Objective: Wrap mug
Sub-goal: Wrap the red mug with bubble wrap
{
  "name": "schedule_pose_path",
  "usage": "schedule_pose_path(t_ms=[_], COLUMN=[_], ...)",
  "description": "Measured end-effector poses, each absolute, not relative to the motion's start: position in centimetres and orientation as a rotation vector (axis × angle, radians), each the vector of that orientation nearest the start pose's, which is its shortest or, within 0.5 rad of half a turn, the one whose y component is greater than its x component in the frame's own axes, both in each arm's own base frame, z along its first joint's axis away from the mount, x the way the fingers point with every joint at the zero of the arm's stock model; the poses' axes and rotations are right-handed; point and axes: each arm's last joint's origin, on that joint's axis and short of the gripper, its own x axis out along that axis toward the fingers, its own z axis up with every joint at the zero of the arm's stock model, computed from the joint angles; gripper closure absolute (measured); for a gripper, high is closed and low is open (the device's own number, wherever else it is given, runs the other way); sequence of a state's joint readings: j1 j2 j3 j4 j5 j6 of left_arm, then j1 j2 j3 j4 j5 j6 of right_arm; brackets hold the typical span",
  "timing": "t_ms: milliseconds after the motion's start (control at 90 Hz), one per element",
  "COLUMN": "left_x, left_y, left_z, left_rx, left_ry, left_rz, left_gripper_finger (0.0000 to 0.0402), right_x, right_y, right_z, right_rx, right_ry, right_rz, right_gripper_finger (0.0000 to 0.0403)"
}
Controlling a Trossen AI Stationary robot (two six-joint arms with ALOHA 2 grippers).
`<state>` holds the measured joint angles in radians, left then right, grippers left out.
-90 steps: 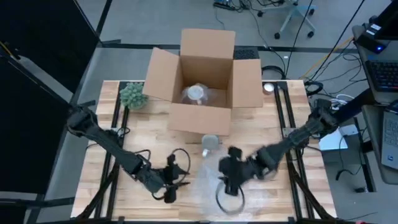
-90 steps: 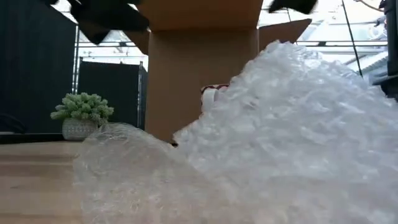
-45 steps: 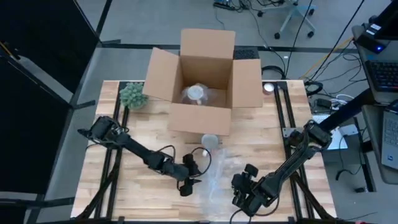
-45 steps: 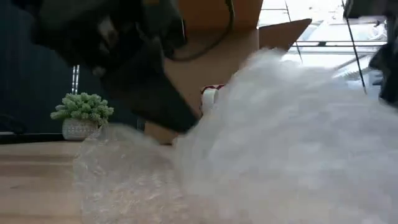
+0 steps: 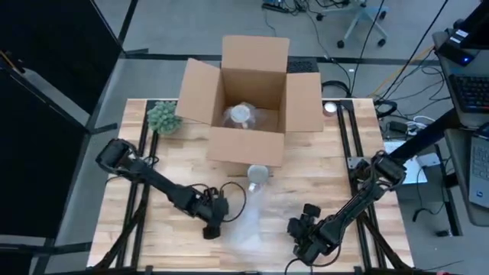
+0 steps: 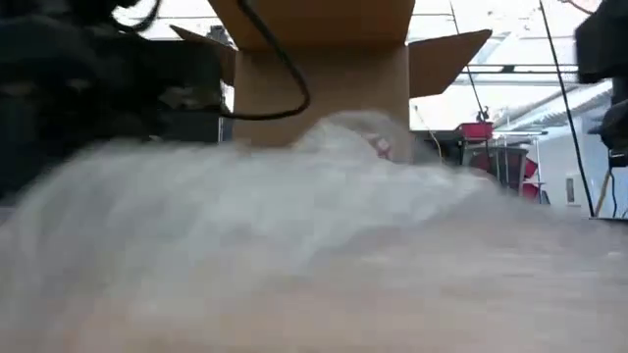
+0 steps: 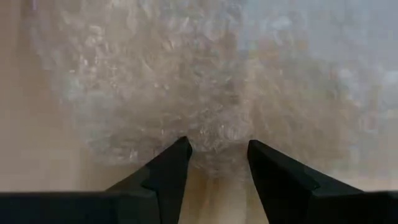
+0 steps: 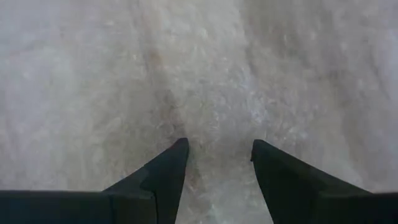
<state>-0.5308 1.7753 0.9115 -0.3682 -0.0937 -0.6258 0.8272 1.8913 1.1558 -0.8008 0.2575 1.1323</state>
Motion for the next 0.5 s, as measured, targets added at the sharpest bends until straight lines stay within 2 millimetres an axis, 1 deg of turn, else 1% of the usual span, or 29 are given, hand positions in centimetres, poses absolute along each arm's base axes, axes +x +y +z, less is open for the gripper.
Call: schedule_pose_path(t_ms=[89,256,378,500], left_x=[25.5,22.9,21.8,21.0], left_y=[-15.8,-15.7,-15.1,-14.5], left_z=[13.4,14.4,14.7,14.7], left_rx=[-0.168,-0.114,-0.071,-0.047], left_ry=[1.283,1.42,1.502,1.578], left_rz=[0.007,0.06,0.129,0.21], left_gripper_finger=[0.024,0.024,0.024,0.024], right_x=[21.7,20.7,20.7,21.3], right_y=[23.3,22.7,21.8,20.7], right_z=[14.4,15.3,15.4,15.7], right_rx=[0.093,-0.031,-0.094,-0.084], right_ry=[1.394,1.5,1.512,1.531], right_rz=[-0.323,-0.275,-0.329,-0.38], right_gripper_finger=[0.0232,0.0232,0.0232,0.0232])
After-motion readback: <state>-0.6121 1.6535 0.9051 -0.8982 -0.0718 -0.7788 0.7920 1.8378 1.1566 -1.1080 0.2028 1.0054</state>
